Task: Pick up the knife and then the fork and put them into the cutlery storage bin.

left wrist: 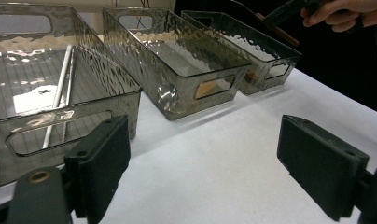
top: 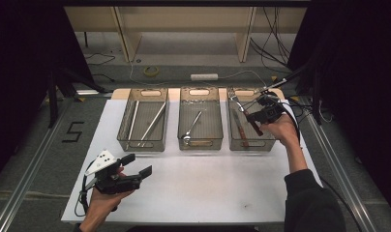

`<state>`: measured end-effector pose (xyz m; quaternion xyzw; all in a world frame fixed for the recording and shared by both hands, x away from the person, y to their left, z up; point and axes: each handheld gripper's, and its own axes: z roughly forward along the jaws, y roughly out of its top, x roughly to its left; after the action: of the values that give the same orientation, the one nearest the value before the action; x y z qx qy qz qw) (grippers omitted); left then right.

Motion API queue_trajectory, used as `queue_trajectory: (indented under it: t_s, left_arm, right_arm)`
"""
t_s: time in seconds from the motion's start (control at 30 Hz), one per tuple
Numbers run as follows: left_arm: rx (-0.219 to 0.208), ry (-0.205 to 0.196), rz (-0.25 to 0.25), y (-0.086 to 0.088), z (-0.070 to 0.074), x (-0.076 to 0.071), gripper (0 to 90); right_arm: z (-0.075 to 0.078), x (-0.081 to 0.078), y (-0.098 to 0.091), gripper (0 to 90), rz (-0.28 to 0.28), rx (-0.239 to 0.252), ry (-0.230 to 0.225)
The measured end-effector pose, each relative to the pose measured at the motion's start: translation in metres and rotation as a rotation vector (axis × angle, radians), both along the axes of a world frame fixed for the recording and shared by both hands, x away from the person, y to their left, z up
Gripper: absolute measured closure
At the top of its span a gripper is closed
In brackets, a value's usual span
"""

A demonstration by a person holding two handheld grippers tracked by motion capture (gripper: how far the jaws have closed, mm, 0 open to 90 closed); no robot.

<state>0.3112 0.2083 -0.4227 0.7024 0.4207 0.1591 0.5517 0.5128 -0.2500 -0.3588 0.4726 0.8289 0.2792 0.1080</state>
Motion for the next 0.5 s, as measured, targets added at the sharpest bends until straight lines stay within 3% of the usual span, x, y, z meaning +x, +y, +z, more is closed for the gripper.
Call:
queue_trajectory:
  t_s: [0.3,0.5]
  left_arm:
    - [-0.001,-0.001,-0.001,0.000,0.000,0.000,17.0]
    - [-0.001,-0.001,0.000,0.000,0.000,0.000,17.0]
  right_arm:
    - [-0.006,0.013,-0.003,77.5,-0.084,-0.006,0.004]
    - [-0.015,0.018,-0.001,77.5,-0.108,-0.023,0.023]
